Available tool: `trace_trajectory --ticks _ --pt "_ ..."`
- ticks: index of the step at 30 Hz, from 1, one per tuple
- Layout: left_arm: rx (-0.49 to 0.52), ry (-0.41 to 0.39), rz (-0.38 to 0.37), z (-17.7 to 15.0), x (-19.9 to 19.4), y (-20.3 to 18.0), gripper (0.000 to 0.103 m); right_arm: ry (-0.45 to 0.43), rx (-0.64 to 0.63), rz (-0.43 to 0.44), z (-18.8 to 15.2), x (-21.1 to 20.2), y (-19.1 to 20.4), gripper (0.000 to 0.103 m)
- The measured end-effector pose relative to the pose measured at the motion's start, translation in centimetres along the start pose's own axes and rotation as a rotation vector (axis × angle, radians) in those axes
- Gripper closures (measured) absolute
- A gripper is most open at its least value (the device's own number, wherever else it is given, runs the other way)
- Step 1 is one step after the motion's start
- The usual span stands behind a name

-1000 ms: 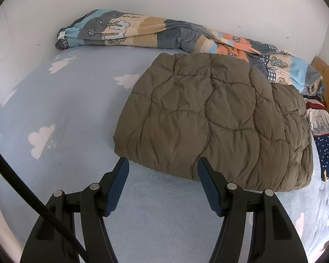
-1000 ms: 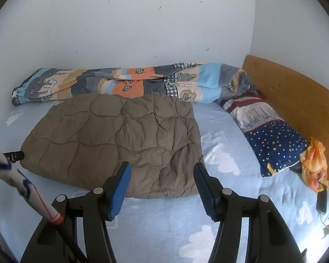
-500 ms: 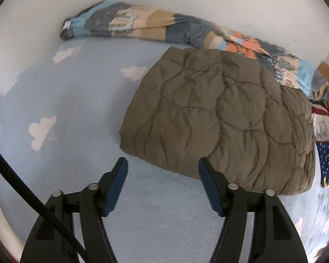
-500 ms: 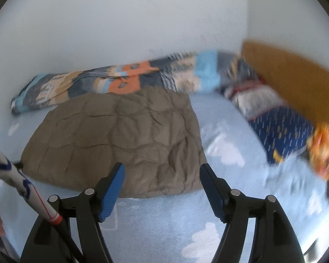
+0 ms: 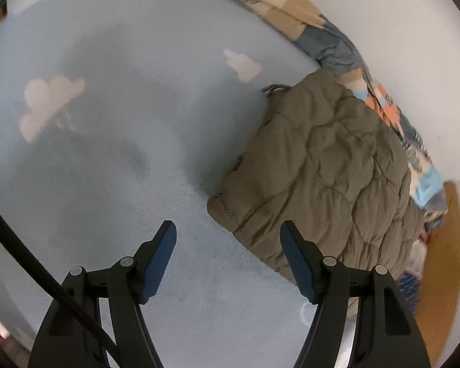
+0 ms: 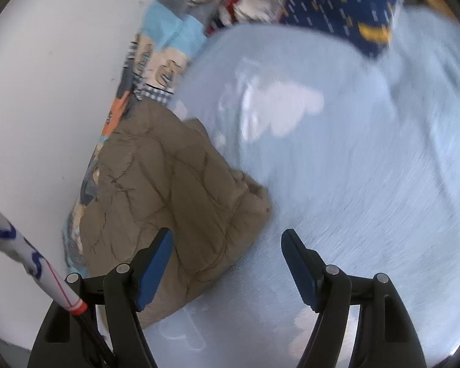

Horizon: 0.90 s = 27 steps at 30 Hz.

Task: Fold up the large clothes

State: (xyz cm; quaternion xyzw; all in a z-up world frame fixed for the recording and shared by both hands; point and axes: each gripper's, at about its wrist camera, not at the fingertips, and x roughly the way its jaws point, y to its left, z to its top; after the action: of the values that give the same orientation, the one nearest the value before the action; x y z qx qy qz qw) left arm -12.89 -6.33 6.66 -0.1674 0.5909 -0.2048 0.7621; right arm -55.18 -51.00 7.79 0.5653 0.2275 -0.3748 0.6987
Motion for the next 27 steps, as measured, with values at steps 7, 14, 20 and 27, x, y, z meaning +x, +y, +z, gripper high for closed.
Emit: trace_trajectory --ticks 7,14,20,27 --pt "-0.067 0.025 -0.135 0.0 2.5 -0.1 0.034 0.058 0.123 0.074 -0.2 3.1 -1.6 0.025" --pt "-0.125 -0.022 -0.167 0.2 4.0 0.1 0.026 0.066 0.185 0.107 0.2 5.6 -2.5 0.025" --pt "-0.166 -0.05 -0.19 0.6 4.9 0.3 0.02 0.058 0.211 0.139 1.2 8.1 -2.6 0.023" --pt "-0.156 -0.057 -0.18 1.5 6.4 -0.4 0.016 0.059 0.146 0.112 1.3 9.6 -1.3 0.026"
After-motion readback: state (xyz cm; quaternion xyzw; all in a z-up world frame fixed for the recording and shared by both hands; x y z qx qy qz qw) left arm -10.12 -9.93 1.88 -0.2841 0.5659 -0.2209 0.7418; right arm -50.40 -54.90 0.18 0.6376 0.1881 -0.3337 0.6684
